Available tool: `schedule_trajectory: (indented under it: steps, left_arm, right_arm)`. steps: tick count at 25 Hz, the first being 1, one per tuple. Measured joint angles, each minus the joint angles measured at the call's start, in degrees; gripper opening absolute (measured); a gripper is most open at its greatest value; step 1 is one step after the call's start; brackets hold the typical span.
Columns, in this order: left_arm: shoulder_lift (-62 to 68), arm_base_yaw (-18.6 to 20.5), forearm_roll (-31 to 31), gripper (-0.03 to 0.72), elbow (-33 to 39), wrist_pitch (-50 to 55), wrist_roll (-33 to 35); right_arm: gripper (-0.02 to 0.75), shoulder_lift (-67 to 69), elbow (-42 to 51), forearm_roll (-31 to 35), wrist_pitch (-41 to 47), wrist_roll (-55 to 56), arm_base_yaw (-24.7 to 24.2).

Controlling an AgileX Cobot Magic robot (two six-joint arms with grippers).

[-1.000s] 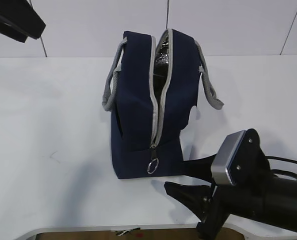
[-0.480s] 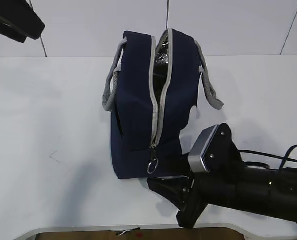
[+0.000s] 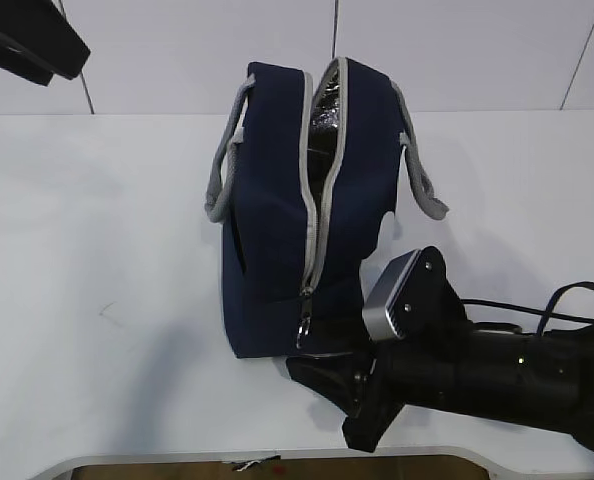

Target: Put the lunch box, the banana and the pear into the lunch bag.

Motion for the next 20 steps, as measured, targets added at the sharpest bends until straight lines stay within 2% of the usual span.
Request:
schedule_trajectory:
  steps: [14, 20]
  left_arm:
    - [0.0, 0.0, 0.0, 0.282, 0.0, 0.0, 0.0]
    - [0.0, 0.0, 0.0, 0.283, 0.0, 0.0, 0.0]
  right_arm:
    - [0.41, 0.0, 0.0, -1.8, -3.2, 0.1, 0.0]
    - [0.41, 0.0, 0.0, 0.6, -0.7, 0.1, 0.0]
